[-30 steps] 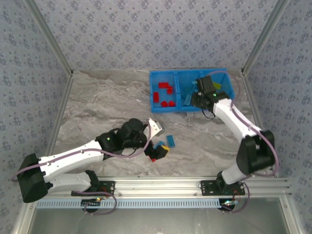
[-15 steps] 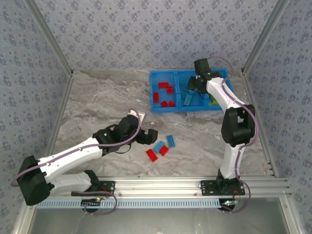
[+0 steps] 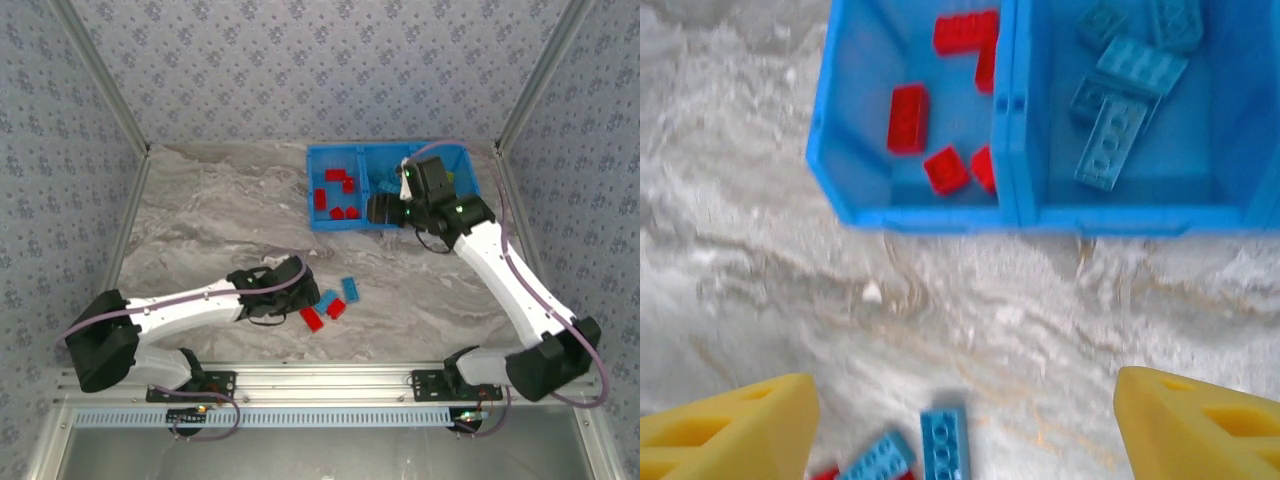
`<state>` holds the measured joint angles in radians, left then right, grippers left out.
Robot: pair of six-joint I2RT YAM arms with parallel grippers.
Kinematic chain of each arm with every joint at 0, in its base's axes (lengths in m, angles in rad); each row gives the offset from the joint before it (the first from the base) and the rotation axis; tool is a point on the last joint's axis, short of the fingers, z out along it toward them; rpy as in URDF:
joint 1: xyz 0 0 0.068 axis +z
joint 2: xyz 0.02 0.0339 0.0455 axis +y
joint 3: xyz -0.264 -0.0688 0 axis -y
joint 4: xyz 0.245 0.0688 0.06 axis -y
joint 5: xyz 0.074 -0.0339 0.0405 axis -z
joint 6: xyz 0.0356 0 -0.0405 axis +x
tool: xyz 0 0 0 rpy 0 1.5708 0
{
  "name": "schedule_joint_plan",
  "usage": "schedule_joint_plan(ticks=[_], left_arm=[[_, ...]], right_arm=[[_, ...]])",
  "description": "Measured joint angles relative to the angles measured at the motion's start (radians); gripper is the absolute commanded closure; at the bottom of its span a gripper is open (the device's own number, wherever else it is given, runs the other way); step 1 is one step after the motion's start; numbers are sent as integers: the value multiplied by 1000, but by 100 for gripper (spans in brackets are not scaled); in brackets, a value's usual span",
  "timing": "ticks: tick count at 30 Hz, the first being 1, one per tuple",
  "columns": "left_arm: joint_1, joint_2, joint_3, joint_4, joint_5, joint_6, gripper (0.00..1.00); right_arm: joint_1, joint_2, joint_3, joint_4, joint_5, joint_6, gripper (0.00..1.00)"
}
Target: Sort the legos into containers by color
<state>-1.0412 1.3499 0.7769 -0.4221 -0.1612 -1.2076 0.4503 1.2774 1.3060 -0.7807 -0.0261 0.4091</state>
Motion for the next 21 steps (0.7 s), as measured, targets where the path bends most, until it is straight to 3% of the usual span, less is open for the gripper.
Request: schedule_joint_plan(ticks=[3, 9, 21], left_arm=[[-49, 44, 0, -6, 23, -90, 27], [-55, 120, 0, 51, 58, -175, 26], [-79, 176, 2, 47, 60, -174, 47]], right_arm=[[4, -56, -82, -36, 3, 14, 14], [-1, -94, -134, -89, 12, 17, 12], [-6, -111, -116, -103, 14, 8, 11]])
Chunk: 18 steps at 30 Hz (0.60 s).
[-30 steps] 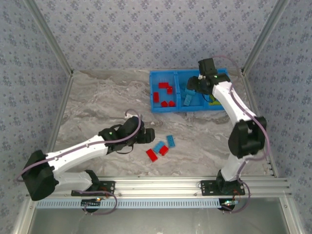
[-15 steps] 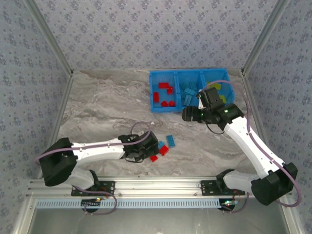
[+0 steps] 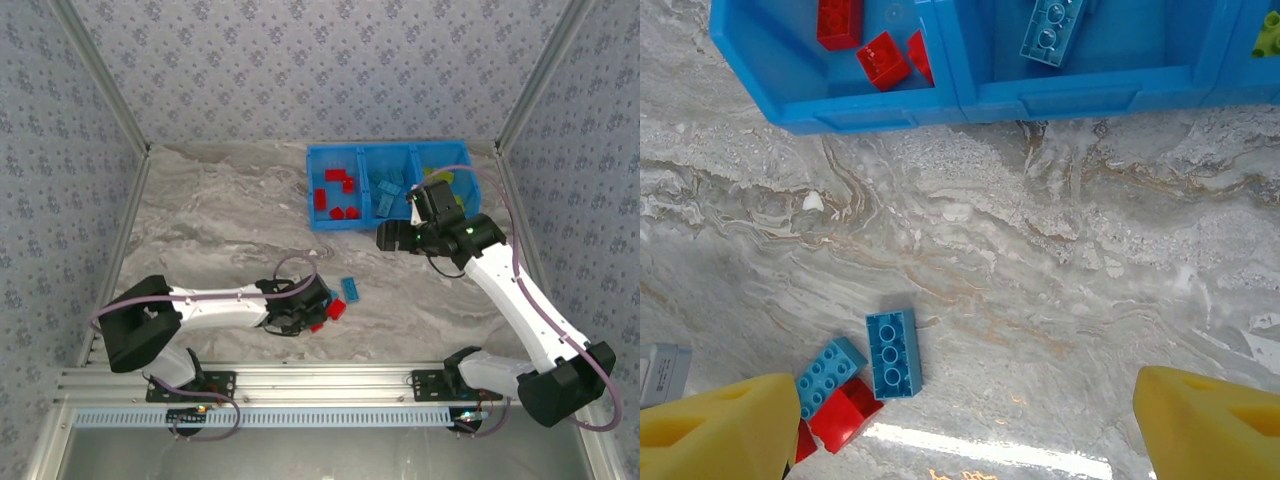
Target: Sort the legos into containers by color
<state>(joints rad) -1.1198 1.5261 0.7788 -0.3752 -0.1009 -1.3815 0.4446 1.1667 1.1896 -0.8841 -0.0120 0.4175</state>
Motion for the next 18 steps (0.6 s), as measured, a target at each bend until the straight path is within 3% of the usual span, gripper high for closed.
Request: schedule_joint_plan(ticks=[6, 12, 18], left_arm=[[0, -3, -9, -15, 0, 51, 49], [8, -27, -27, -19, 0, 105, 70], [44, -85, -59, -42, -13, 187, 79]], right_arm=[[0, 0, -19, 1, 0, 5, 11], [12, -2, -32, 3, -14, 9, 10], [96, -25, -101, -5, -195, -39, 10]])
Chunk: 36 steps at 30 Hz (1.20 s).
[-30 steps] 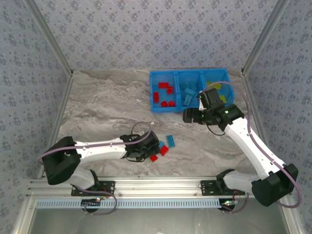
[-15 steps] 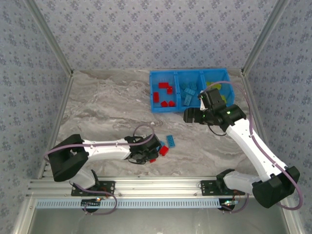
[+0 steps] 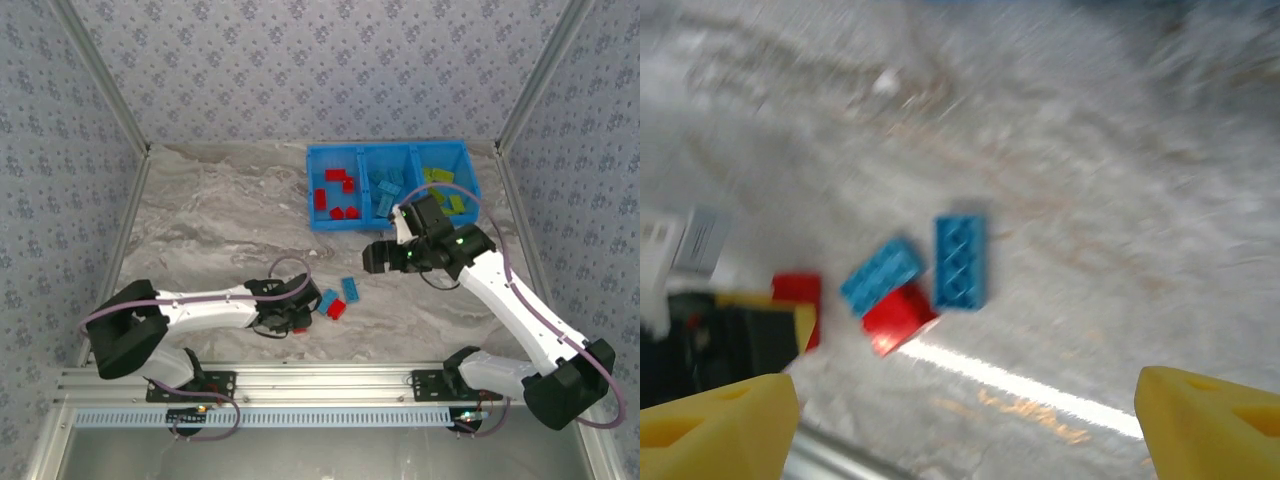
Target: Sort the legos into containers by color
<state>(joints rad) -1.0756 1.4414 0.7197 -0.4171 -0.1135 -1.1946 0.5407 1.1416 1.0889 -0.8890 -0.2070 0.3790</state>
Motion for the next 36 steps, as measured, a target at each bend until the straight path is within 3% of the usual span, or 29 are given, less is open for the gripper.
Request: schedule_joint_plan(ticks=[6, 12, 23, 28, 31, 36], left_arm=[[93, -136, 0, 9, -4, 167, 84], [232, -109, 193, 23, 16, 391, 85], [402, 412, 929, 40, 62, 624, 82], [425, 698, 1286, -88, 52, 665, 74], [427, 860, 1499, -208, 53, 680, 58], [426, 950, 1608, -336, 61, 690, 52]], right_arm=[[100, -50, -79, 17, -101, 4, 10], [108, -123, -90, 79, -49, 44, 8], [108, -174, -69, 105, 127, 90, 7], [108, -212, -69, 87, 171, 116, 7], [108, -253, -76, 82, 188, 133, 7], [108, -289, -79, 60, 212, 150, 6]])
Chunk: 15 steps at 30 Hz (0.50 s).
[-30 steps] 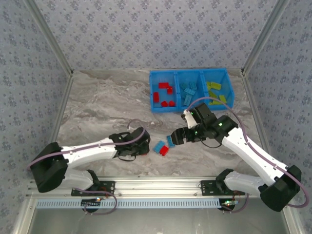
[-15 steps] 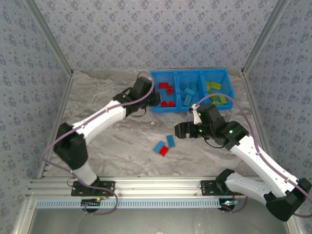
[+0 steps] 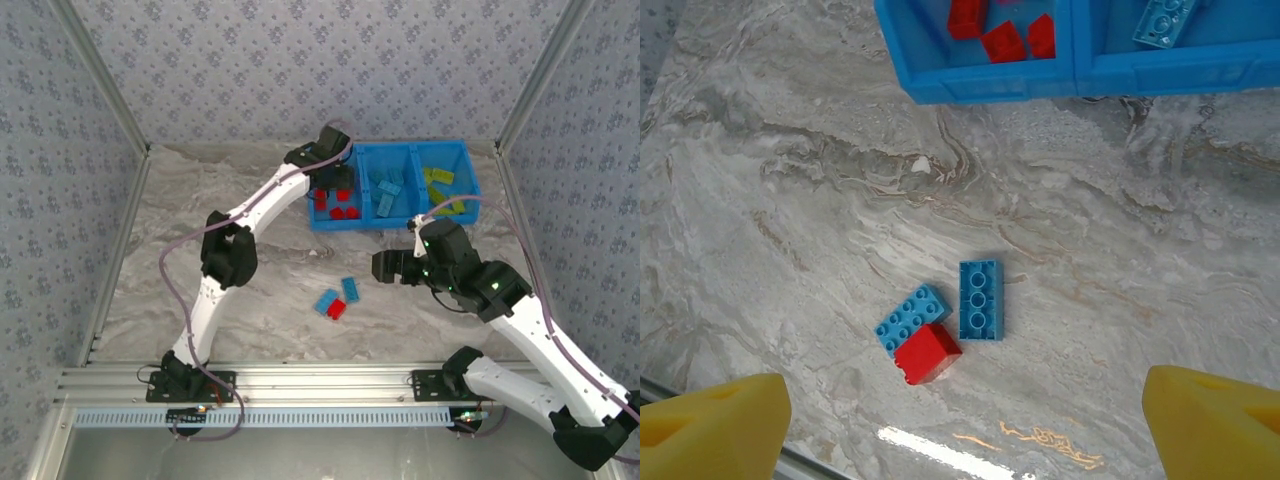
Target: Sort the legos into containers by color
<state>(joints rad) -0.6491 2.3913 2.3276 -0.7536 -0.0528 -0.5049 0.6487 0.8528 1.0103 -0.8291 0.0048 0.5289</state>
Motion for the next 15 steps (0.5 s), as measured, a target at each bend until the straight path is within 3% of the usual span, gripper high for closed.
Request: schedule_joint_plan(ticks=[5, 12, 15], left_arm=[[0, -72, -85, 0, 0, 9, 52], [0, -500, -581, 106, 16, 32, 51], [0, -621, -644, 146, 19, 47, 49]], right_arm=[[-1, -4, -3, -18, 19, 7, 6], [16, 11, -53, 0, -3, 25, 5], [41, 31, -66, 13, -11, 37, 4]])
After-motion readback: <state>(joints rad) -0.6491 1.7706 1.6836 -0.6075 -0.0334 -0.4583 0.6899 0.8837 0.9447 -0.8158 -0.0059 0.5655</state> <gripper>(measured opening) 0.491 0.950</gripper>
